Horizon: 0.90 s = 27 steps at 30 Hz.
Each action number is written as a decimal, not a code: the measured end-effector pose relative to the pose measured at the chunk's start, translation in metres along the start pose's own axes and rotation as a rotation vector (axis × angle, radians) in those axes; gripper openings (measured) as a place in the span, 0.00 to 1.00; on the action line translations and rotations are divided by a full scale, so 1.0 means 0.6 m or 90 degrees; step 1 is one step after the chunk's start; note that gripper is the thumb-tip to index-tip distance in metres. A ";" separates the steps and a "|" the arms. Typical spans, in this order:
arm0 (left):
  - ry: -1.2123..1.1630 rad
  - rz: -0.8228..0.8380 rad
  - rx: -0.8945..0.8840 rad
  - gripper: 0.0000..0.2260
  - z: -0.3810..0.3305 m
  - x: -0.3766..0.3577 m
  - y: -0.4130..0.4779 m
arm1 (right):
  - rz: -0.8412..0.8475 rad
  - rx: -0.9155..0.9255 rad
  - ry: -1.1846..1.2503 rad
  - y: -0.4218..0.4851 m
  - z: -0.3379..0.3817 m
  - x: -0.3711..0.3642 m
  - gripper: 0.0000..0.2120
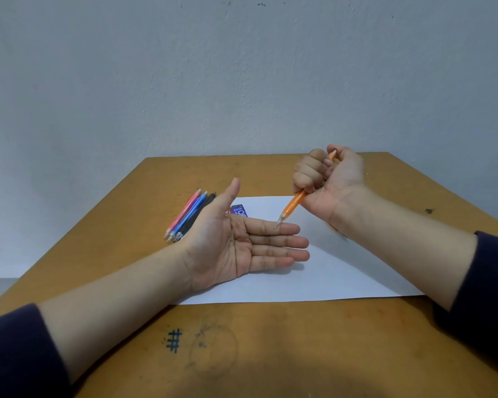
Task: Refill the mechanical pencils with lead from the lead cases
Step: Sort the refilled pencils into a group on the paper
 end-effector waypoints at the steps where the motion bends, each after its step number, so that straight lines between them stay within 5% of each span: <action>1: -0.003 -0.001 0.001 0.42 0.000 0.000 0.000 | 0.001 0.001 0.001 0.000 0.000 0.000 0.15; 10: 0.020 -0.038 -0.037 0.37 0.000 0.000 -0.001 | 0.041 -0.021 -0.037 -0.003 -0.007 -0.007 0.23; 19: 0.159 -0.169 -0.189 0.09 -0.005 0.011 -0.002 | 0.135 -0.027 -0.112 -0.013 -0.024 -0.023 0.26; 27: 0.104 -0.225 -0.260 0.10 -0.014 0.024 0.001 | 0.111 0.100 -0.322 -0.009 -0.032 -0.019 0.22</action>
Point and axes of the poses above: each hand's wrist, its own y-axis towards the middle knuckle, its own x-axis out of the back of the hand, z = x × y, the point moved 3 cm from there along y, towards the middle knuckle, and after that the axes turned 2 degrees about -z, right-handed, at the moved point
